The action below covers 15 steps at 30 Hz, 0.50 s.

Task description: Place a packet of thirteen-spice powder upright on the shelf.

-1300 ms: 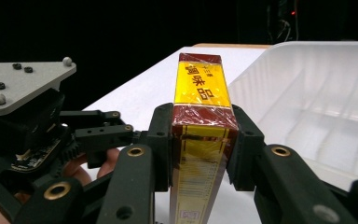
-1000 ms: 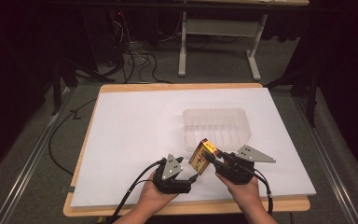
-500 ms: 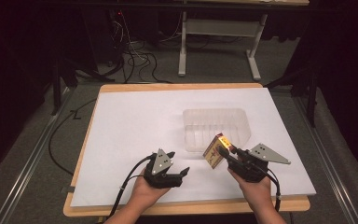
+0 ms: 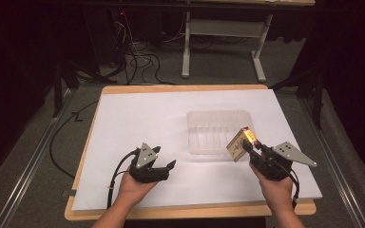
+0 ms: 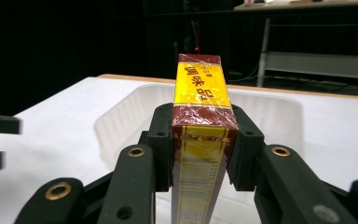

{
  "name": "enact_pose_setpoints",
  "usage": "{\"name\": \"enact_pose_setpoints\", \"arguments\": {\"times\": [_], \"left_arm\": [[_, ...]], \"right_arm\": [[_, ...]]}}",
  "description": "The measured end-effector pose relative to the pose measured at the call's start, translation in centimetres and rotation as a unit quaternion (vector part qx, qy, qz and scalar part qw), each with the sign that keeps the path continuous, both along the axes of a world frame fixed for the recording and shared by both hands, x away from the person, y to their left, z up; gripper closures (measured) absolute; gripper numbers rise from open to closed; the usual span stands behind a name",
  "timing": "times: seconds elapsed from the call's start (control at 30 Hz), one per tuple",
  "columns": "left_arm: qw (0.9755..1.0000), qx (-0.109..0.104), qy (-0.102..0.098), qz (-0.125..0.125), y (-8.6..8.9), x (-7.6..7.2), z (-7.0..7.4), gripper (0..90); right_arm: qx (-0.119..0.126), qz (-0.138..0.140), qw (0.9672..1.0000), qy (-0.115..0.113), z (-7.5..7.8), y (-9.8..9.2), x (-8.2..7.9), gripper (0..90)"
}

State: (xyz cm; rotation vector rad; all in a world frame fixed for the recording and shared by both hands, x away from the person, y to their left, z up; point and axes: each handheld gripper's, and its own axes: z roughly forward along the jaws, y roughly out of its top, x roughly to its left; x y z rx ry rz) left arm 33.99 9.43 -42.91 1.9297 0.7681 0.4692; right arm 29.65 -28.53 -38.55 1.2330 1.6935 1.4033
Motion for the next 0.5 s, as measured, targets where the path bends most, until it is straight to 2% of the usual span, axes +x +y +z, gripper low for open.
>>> {"name": "enact_pose_setpoints", "arguments": {"times": [0.07,0.17,0.3,0.37,0.43,0.5], "left_arm": [[1.0000,0.004,0.000,0.005,0.6,-0.2,0.1,27.4],[0.9998,0.001,0.013,0.013,1.9,-0.3,-0.1,27.3],[0.9997,0.011,0.019,0.014,3.2,-0.6,-0.6,26.8],[0.9997,-0.001,0.021,0.015,3.5,-0.7,-0.6,26.9],[0.9997,-0.015,0.013,0.016,3.6,-0.8,-0.3,26.9],[0.9997,-0.019,0.006,0.014,3.5,-0.8,-0.1,26.9]], "right_arm": [[-0.003,-0.011,0.9999,-0.005,0.2,-0.3,0.0,68.3],[0.002,-0.029,0.9995,-0.009,0.5,-0.9,0.1,68.3],[-0.006,-0.049,0.9987,-0.014,0.5,-1.3,0.2,68.3],[-0.003,-0.060,0.9981,-0.015,0.5,-1.5,0.4,68.2],[-0.005,-0.063,0.9978,-0.018,0.6,-1.6,0.7,68.2],[-0.009,-0.067,0.9976,-0.016,0.7,-1.7,1.0,68.2]]}}
